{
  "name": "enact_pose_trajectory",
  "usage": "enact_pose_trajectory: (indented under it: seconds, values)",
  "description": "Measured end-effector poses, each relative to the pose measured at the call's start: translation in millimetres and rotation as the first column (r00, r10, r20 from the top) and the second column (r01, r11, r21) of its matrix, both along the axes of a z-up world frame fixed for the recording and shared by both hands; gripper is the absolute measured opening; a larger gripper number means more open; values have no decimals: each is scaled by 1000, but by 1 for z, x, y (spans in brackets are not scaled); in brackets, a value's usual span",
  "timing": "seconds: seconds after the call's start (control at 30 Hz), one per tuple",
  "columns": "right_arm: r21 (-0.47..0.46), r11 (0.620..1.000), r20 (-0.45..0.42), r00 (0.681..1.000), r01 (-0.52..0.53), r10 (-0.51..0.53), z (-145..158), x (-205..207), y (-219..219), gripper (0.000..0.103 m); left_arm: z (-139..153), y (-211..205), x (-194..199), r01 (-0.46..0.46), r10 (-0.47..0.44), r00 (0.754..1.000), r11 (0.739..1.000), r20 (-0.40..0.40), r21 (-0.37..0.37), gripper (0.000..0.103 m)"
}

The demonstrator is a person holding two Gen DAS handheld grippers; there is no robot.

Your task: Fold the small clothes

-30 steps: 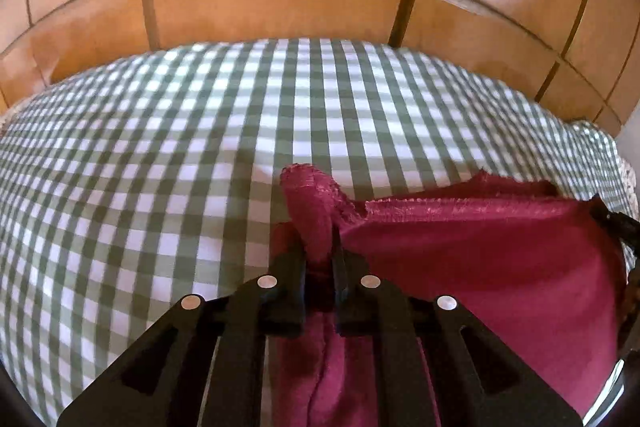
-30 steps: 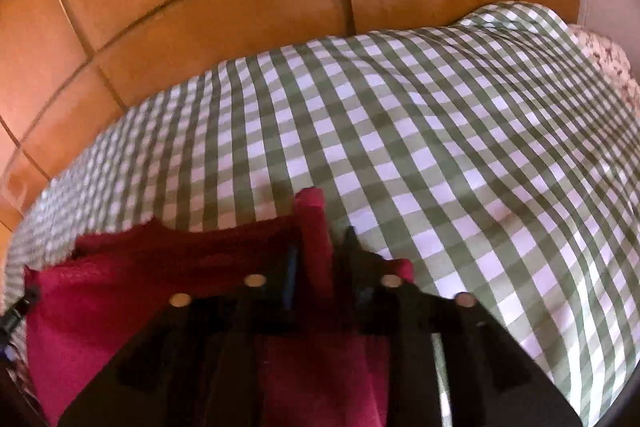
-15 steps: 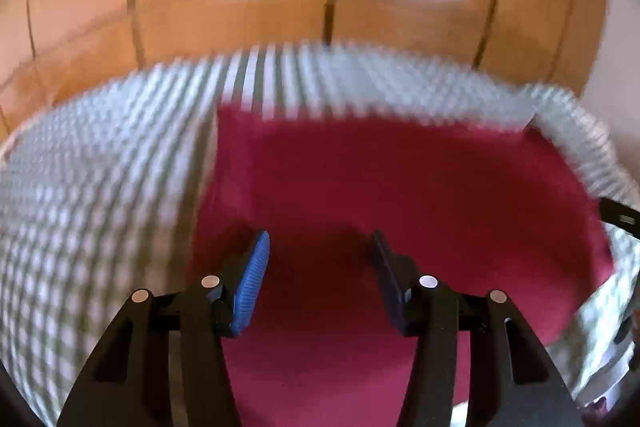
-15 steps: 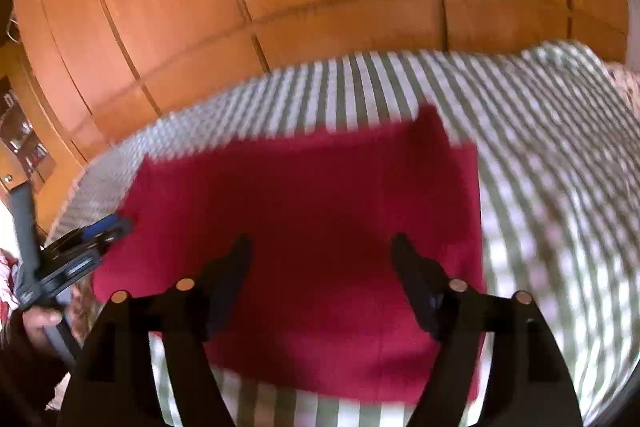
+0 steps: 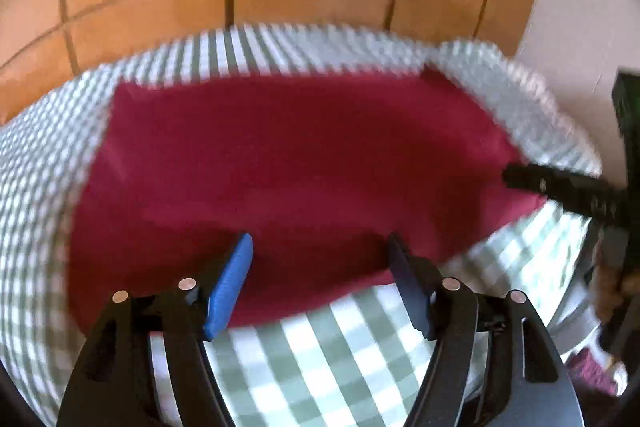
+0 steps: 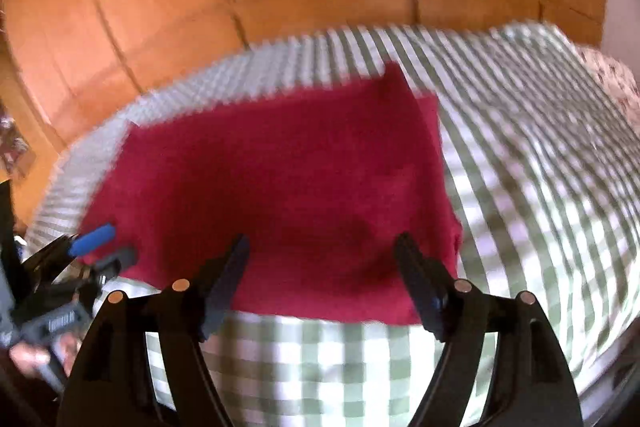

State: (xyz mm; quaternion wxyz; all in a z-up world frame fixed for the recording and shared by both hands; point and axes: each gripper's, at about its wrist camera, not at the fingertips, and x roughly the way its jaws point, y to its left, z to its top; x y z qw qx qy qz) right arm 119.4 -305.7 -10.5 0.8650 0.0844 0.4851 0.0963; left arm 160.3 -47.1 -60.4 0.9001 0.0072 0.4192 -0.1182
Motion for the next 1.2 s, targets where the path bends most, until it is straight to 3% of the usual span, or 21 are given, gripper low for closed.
enact_pose_trajectory:
  seconds: [0.07, 0.13, 0.2, 0.27, 0.33, 0.4, 0.5, 0.6, 0.7, 1.2]
  values:
    - [54, 998, -7, 1000, 27, -26, -6, -3, -13, 68, -6, -3, 2, -9, 9, 1000, 1000, -1, 18, 68]
    - [59, 998, 13, 999, 33, -33, 8, -4, -17, 68, 3, 2, 0, -23, 23, 1000, 999, 4, -22, 68]
    - [56, 994, 95, 991, 92, -97, 33, -6, -29, 74, 13, 5, -4, -43, 44, 999, 998, 26, -37, 68]
    - [102, 987, 119, 983, 127, -139, 48, -7, -41, 75, 19, 11, -6, -63, 65, 997, 997, 52, -48, 71]
    - [141, 986, 149, 982, 91, -112, 60, -15, -35, 76, 26, 16, -11, -79, 83, 995, 995, 64, -55, 72]
    - [88, 996, 189, 981, 20, -37, 66, -20, -11, 83, 27, 14, -10, -102, 104, 992, 994, 65, -28, 72]
    - [-11, 998, 180, 982, -55, 56, 55, -22, 24, 84, 32, 20, -15, -144, 143, 988, 990, 63, 7, 72]
    - [-17, 997, 120, 990, -78, 80, 31, -17, 35, 84, 42, 27, -25, -172, 168, 980, 985, 103, 28, 84]
    - [-29, 997, 100, 992, -71, 74, 18, -16, 36, 84, 52, 35, -34, -192, 182, 971, 980, 153, 55, 84]
    - [-8, 1000, 116, 993, -28, 29, 24, -7, 43, 86, 46, 68, -33, -230, 212, 965, 967, 156, 108, 84]
